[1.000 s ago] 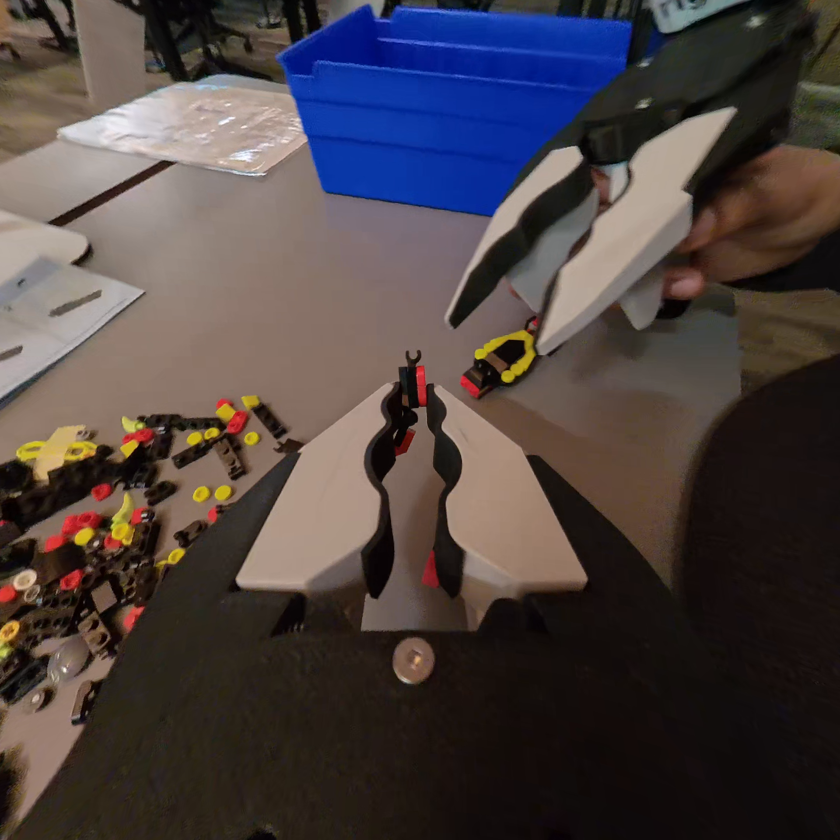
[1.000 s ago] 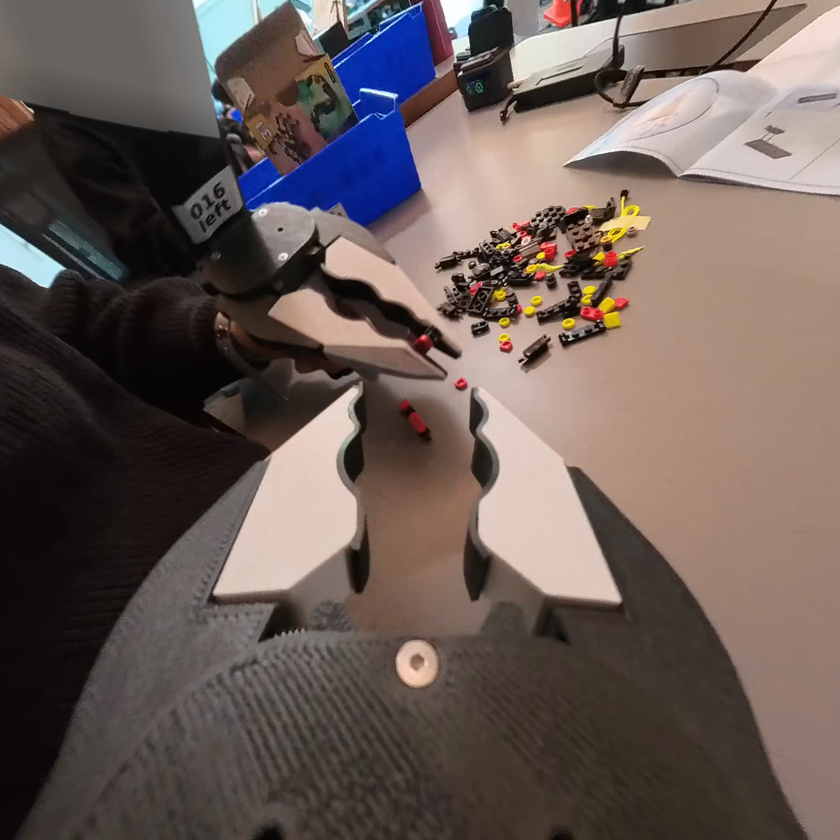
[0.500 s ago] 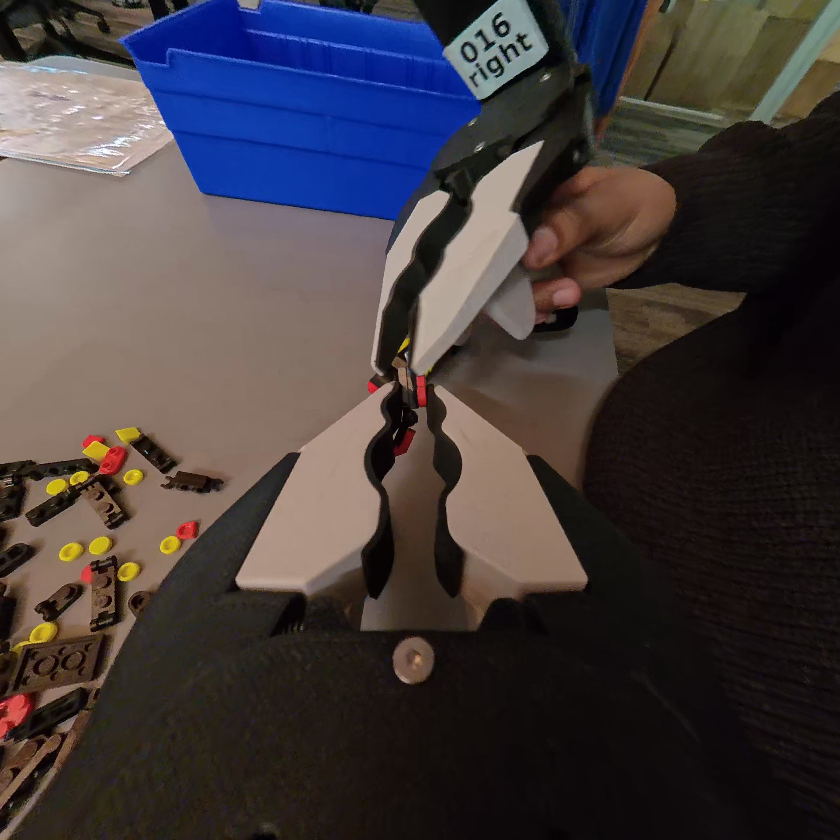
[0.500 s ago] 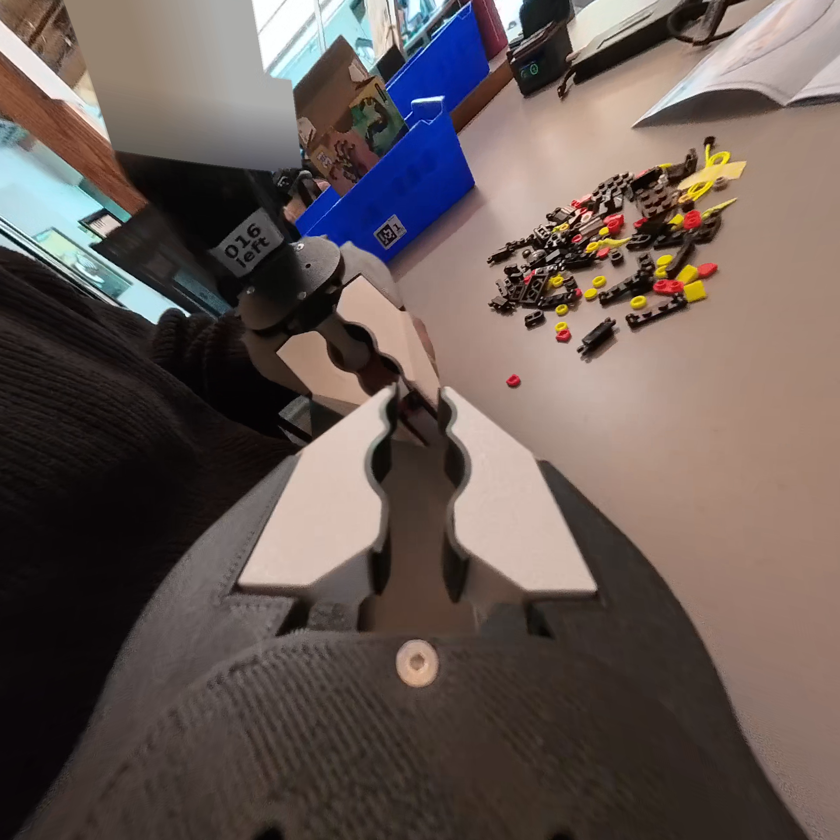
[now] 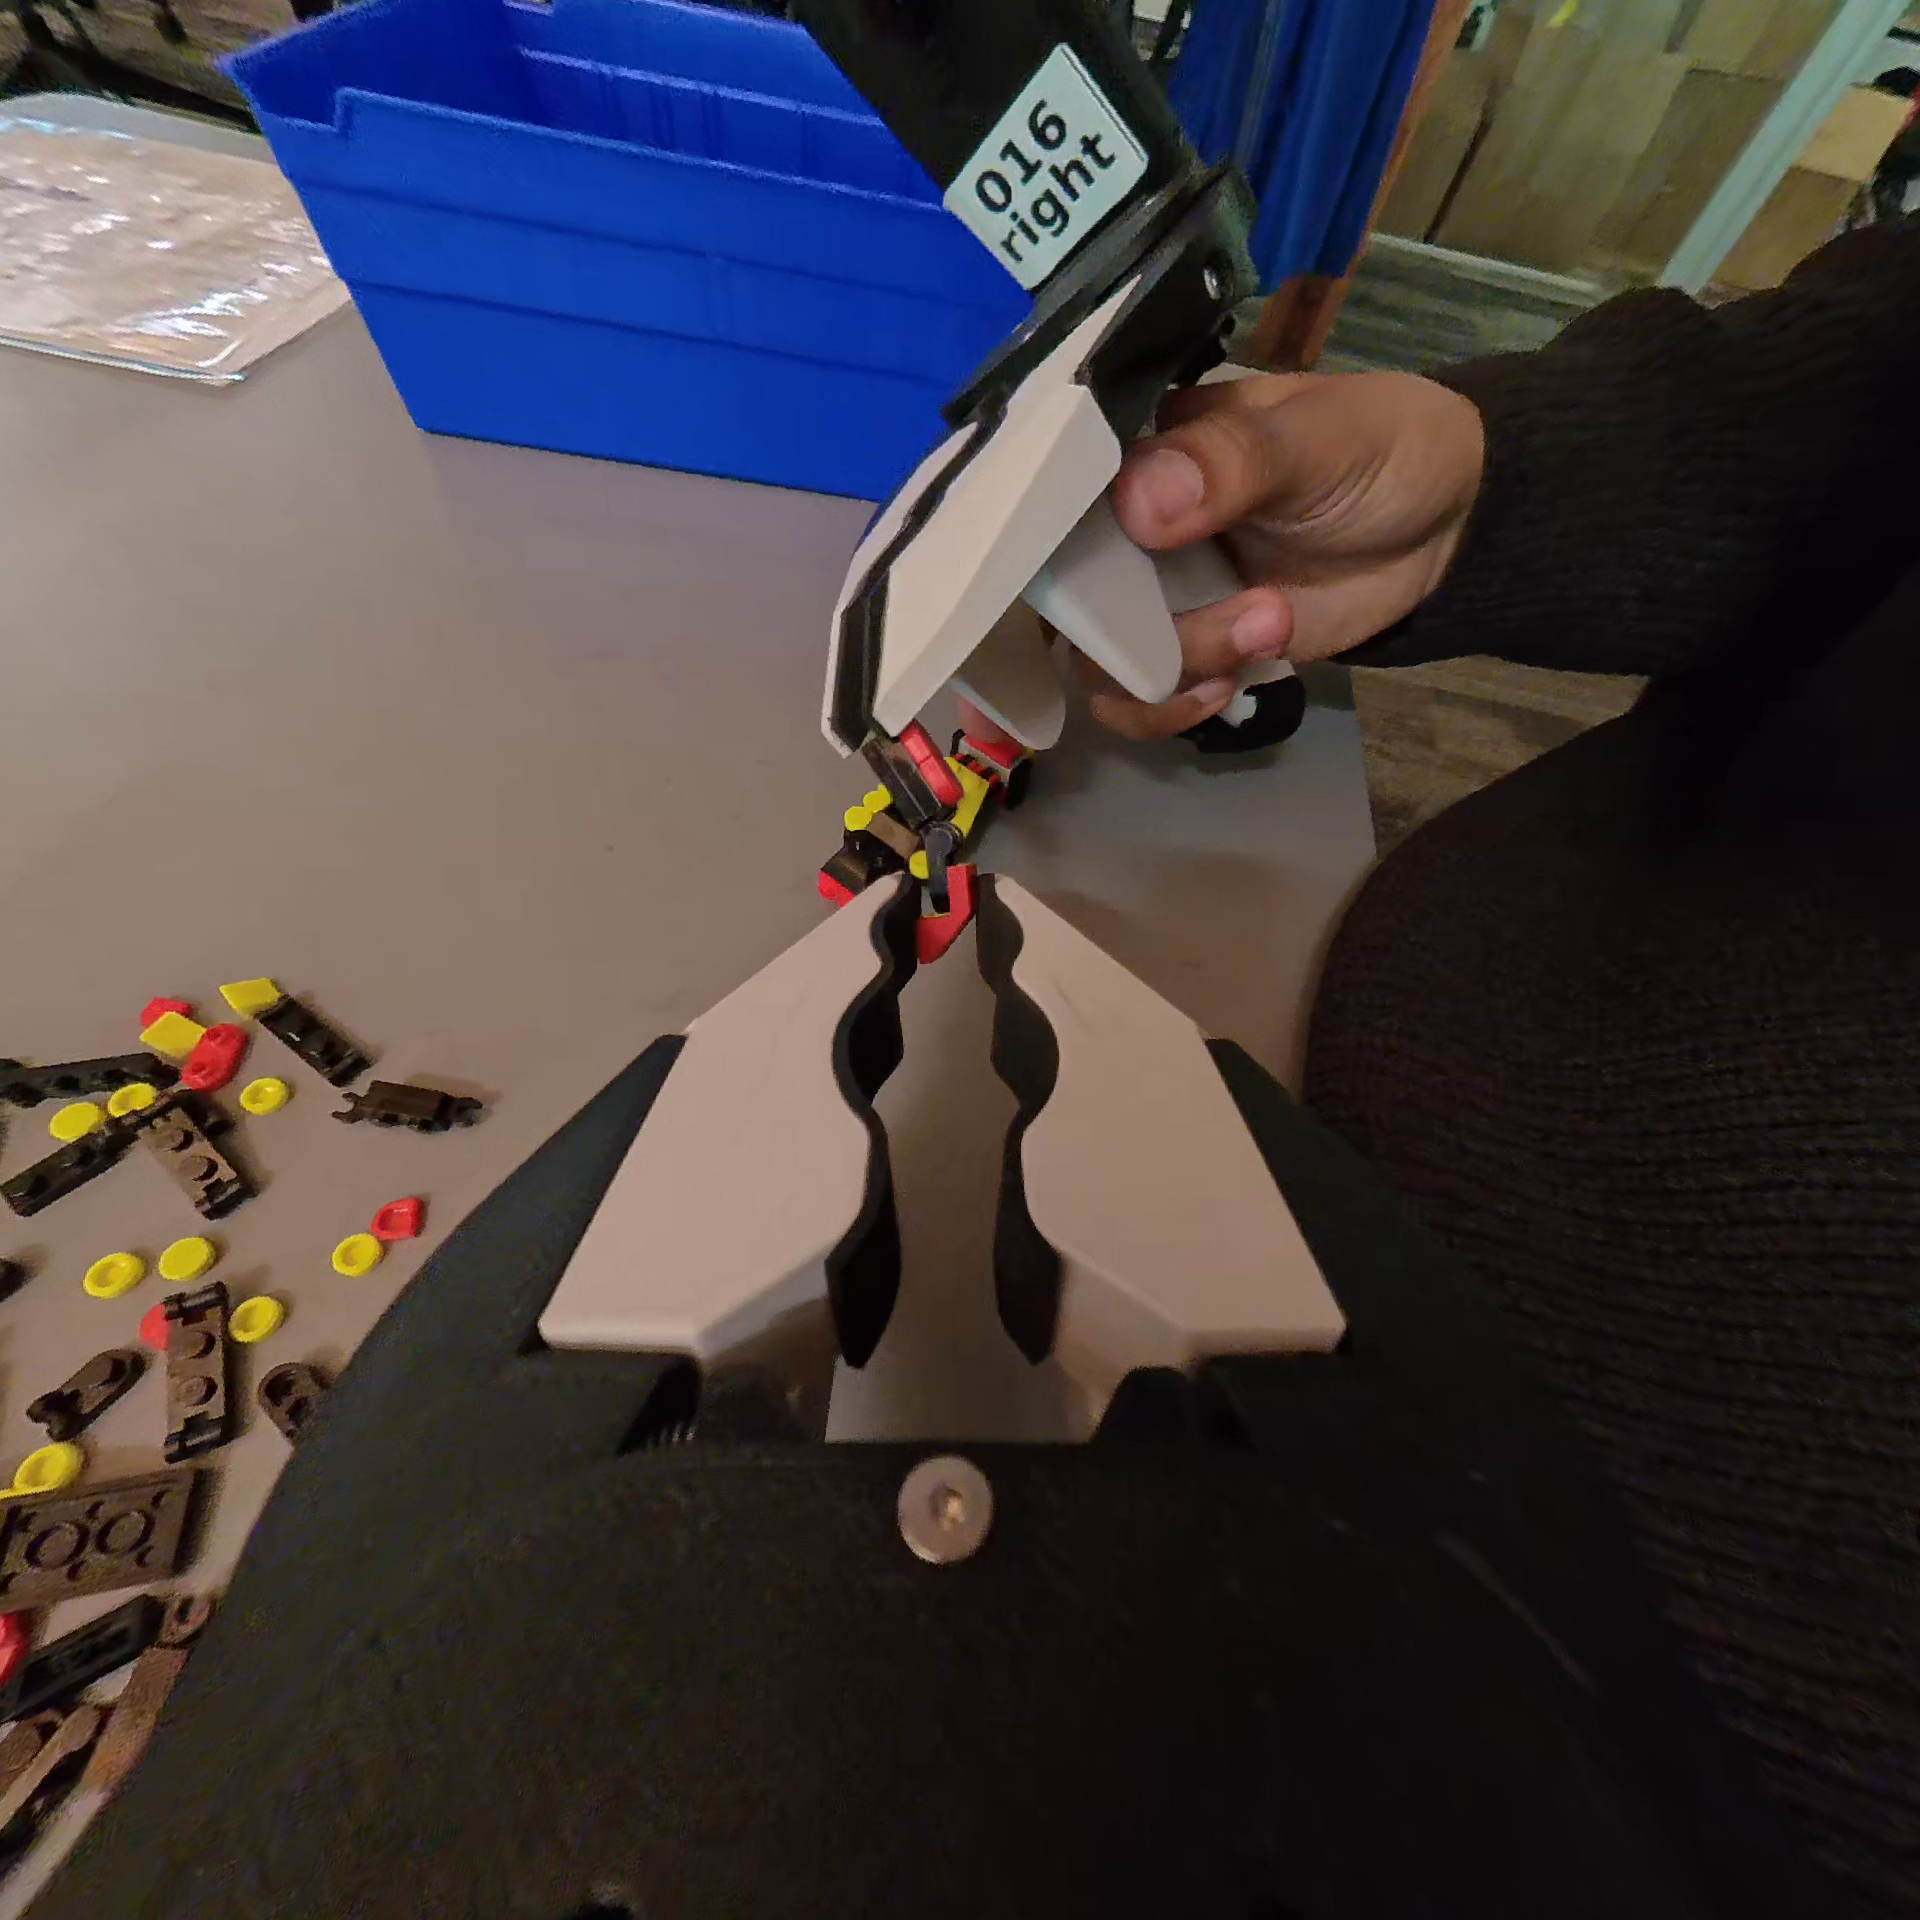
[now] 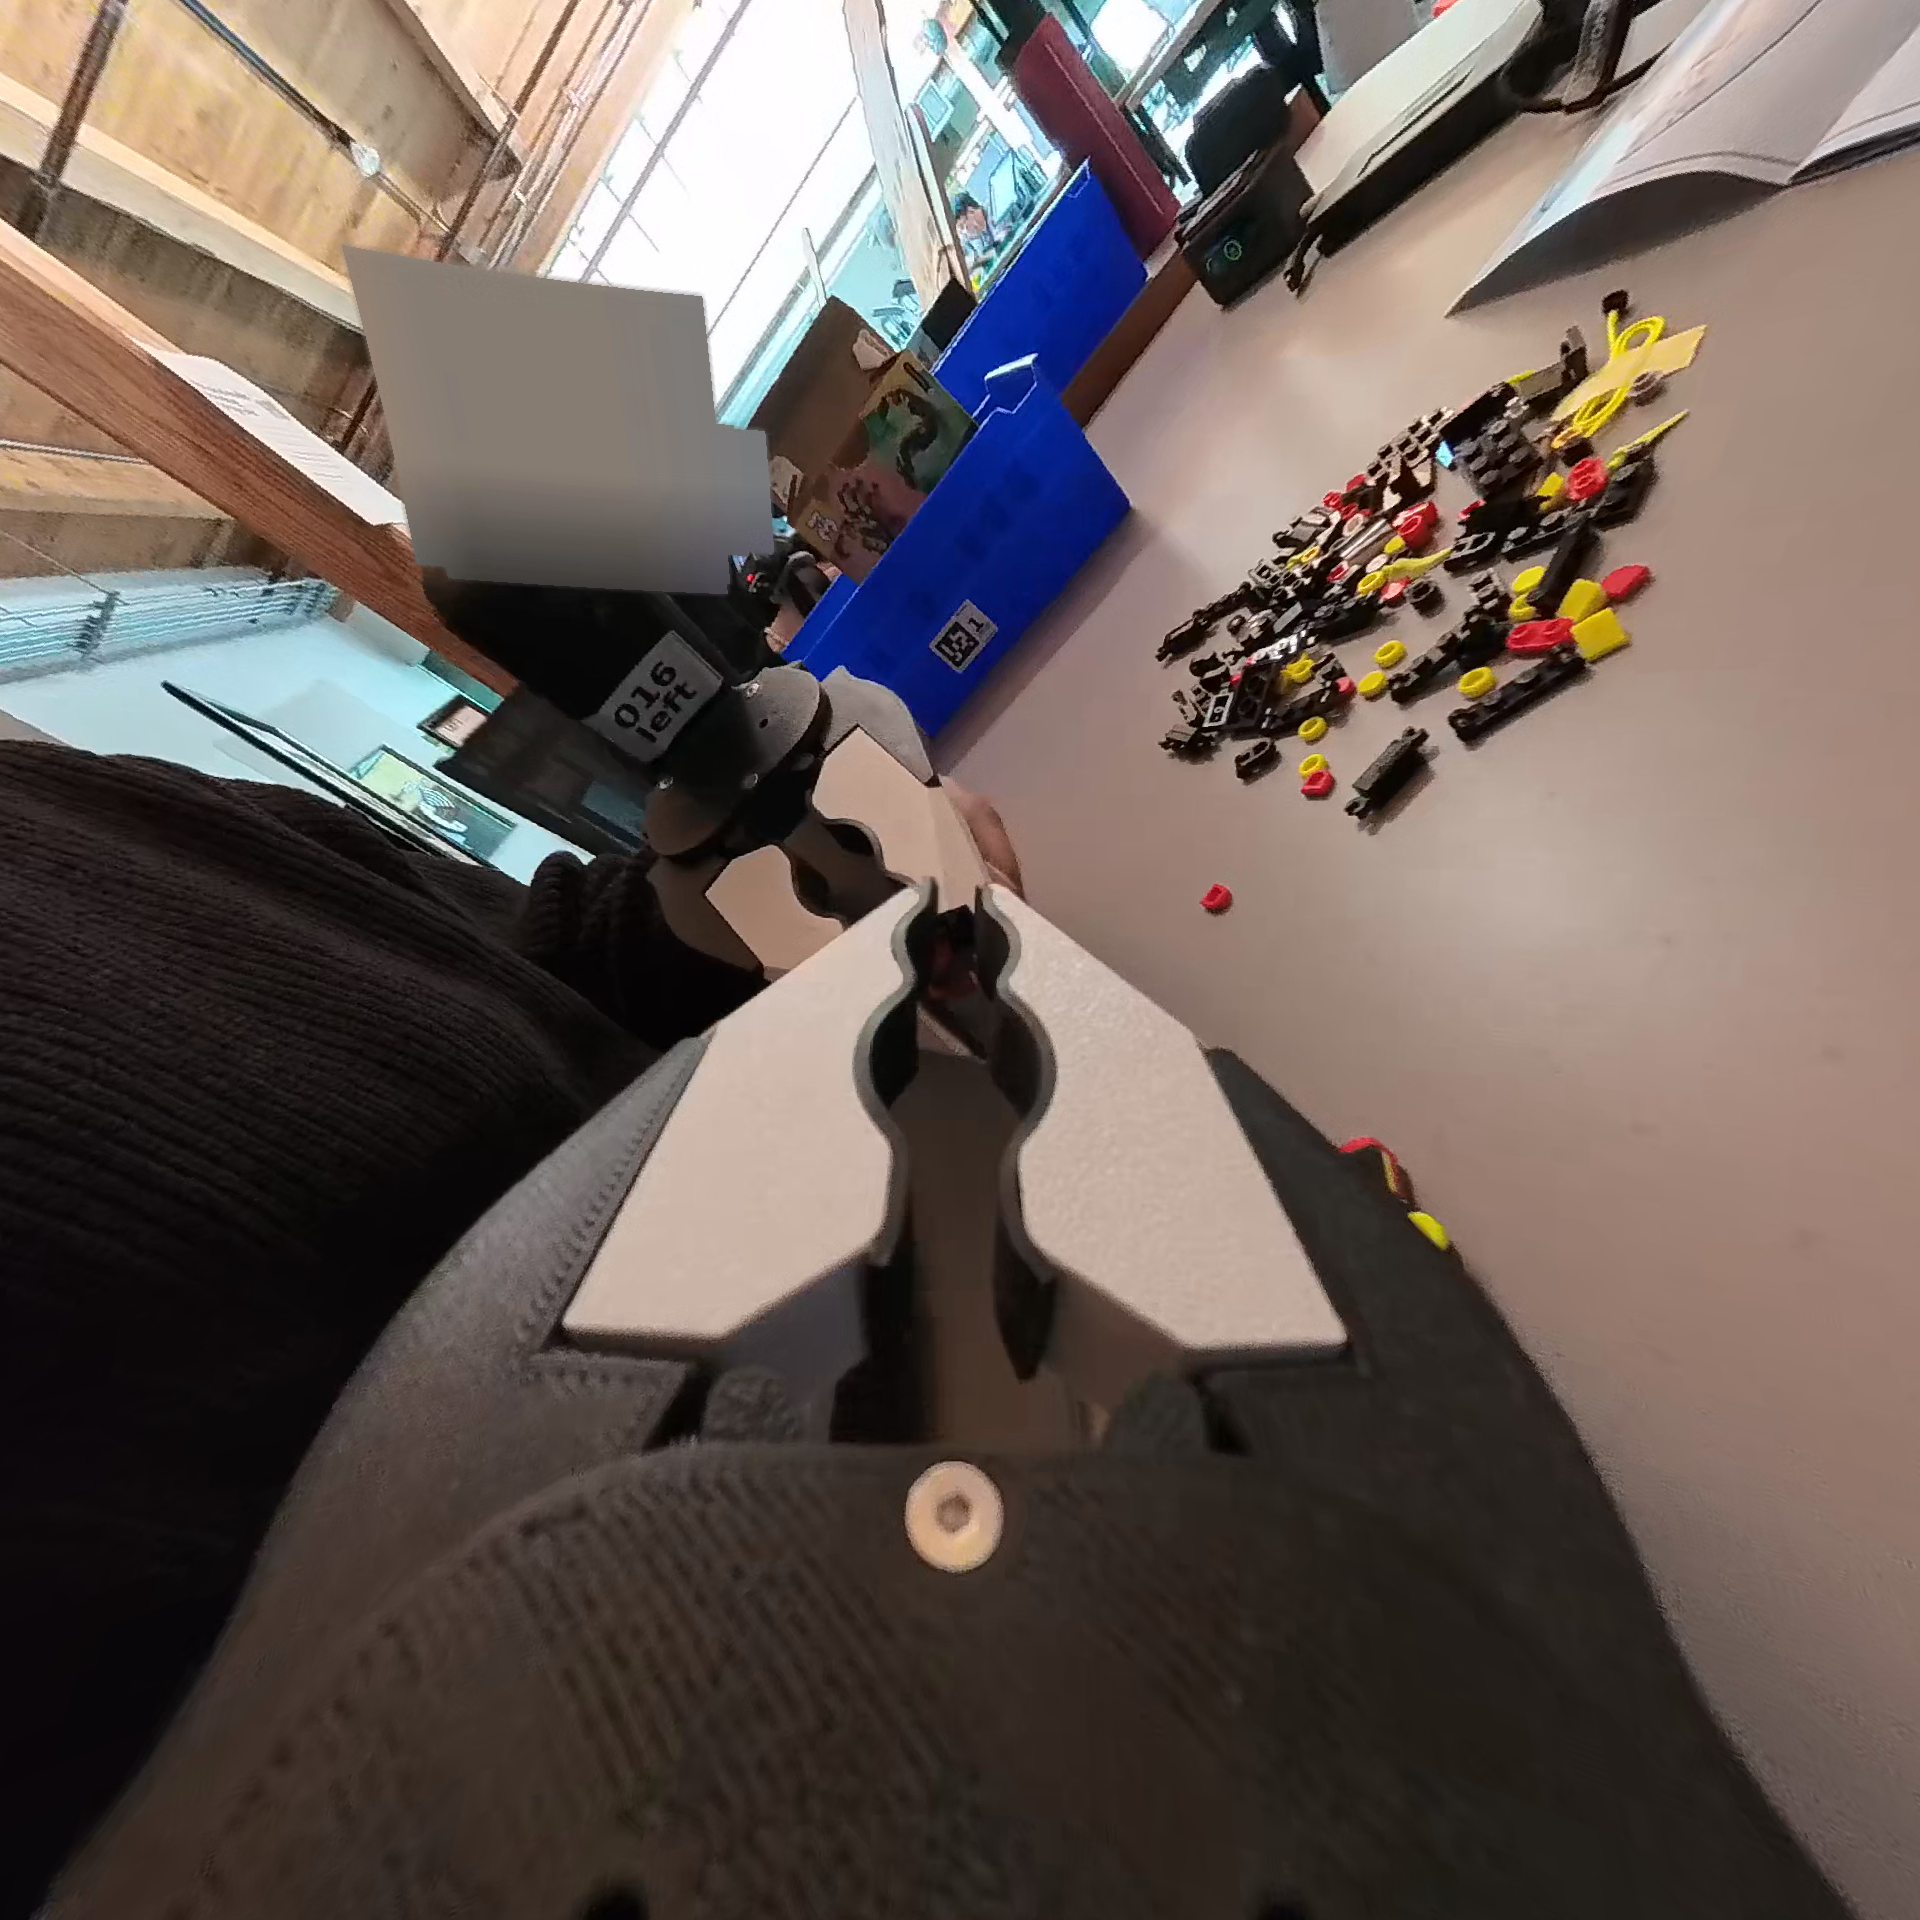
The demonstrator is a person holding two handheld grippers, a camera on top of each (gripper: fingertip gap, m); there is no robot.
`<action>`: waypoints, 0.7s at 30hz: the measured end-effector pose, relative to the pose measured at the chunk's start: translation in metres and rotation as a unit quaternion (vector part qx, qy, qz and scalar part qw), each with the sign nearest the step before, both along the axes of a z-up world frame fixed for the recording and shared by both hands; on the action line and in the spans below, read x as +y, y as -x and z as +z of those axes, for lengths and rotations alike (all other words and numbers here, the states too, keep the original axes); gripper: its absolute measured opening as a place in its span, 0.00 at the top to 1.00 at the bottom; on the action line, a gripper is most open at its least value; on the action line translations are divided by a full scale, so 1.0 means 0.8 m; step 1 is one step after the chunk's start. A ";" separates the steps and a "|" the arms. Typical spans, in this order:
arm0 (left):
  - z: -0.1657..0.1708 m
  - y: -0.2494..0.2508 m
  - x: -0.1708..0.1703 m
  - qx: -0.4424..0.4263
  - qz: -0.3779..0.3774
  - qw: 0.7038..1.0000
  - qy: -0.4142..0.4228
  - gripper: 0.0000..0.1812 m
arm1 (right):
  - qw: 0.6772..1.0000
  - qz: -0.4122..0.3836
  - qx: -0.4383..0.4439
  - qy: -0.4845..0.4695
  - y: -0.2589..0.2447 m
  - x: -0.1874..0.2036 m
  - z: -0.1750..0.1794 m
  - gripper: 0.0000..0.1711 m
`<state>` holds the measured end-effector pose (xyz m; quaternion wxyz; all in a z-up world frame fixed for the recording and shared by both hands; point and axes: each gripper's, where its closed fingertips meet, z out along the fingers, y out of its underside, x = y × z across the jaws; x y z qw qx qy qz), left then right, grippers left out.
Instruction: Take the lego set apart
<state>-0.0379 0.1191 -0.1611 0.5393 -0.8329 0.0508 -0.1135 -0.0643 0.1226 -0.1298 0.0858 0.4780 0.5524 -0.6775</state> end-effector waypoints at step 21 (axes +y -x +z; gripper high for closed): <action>0.010 0.027 0.000 -0.006 0.057 0.998 -0.011 0.96 | 0.999 -0.008 -0.017 0.030 0.003 0.005 0.001 0.86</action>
